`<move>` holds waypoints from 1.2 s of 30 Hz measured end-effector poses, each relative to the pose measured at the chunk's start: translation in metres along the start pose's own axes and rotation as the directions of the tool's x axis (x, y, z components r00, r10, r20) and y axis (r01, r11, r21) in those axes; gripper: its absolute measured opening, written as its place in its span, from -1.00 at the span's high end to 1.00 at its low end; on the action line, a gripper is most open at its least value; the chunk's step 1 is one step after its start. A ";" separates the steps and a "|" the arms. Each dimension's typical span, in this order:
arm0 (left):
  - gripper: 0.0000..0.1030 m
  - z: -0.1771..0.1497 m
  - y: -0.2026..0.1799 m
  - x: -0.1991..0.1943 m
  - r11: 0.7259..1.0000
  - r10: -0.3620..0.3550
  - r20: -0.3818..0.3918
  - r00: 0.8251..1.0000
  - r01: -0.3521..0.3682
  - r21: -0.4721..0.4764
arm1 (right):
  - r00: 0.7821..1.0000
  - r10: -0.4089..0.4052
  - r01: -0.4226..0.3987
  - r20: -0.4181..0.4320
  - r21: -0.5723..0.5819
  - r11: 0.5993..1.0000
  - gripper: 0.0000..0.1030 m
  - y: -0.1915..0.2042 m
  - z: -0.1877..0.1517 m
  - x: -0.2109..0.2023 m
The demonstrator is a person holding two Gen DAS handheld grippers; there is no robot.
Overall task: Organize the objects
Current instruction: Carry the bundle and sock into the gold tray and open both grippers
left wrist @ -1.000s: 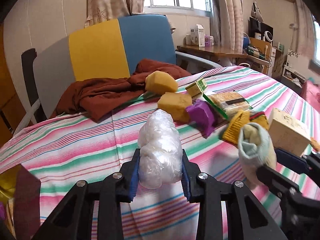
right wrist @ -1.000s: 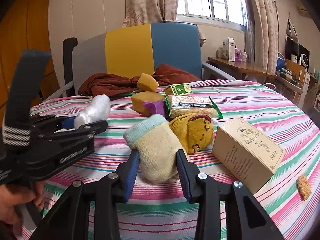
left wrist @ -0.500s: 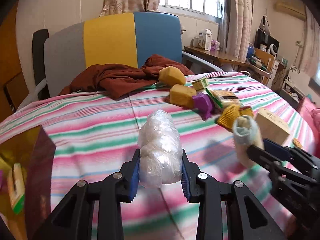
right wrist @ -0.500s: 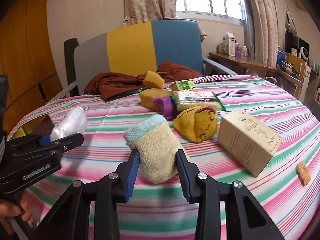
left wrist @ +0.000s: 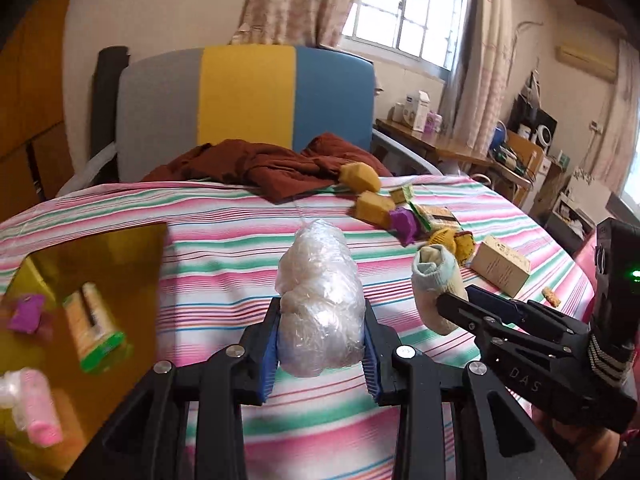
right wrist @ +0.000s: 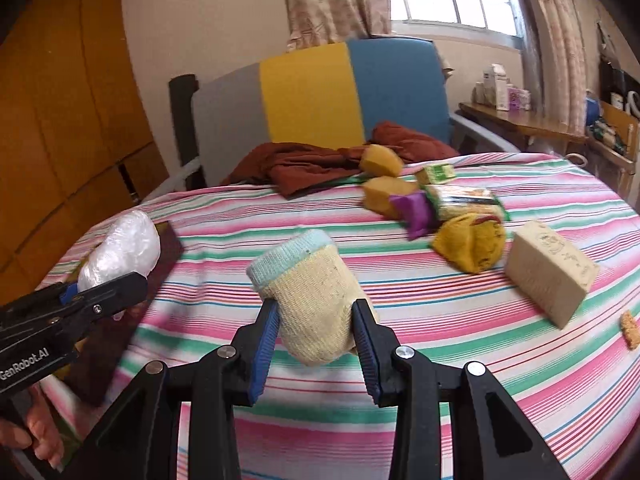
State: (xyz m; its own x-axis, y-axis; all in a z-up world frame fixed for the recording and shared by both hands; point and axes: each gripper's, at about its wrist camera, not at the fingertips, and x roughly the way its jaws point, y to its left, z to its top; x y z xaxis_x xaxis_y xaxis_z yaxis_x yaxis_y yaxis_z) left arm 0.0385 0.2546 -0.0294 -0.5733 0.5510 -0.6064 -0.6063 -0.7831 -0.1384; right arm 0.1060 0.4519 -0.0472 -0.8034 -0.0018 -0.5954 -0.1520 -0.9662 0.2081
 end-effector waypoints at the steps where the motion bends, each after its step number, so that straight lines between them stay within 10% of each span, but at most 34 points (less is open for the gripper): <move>1: 0.32 0.000 0.005 -0.004 1.000 0.004 0.000 1.000 -0.004 -0.006 | 1.000 0.022 -0.022 0.000 -0.001 1.000 0.28 0.008 0.001 -0.002; 20: 0.31 0.004 0.183 -0.047 0.956 0.212 -0.049 0.976 -0.217 -0.198 | 0.927 0.355 -0.372 -0.120 -0.195 0.907 0.28 0.190 0.002 -0.011; 36: 0.08 -0.014 0.266 -0.020 0.911 0.265 -0.230 0.936 -0.321 -0.259 | 0.889 0.356 -0.419 -0.287 -0.198 0.886 0.21 0.228 -0.023 0.027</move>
State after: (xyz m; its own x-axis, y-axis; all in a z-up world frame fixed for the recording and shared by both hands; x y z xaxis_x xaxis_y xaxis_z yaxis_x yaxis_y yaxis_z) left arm -0.1035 0.0317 -0.0654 -0.5704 0.2424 -0.7848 -0.2254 -0.9650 -0.1343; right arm 0.0633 0.2255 -0.0339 -0.6031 -0.4199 -0.6782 0.3156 -0.9065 0.2806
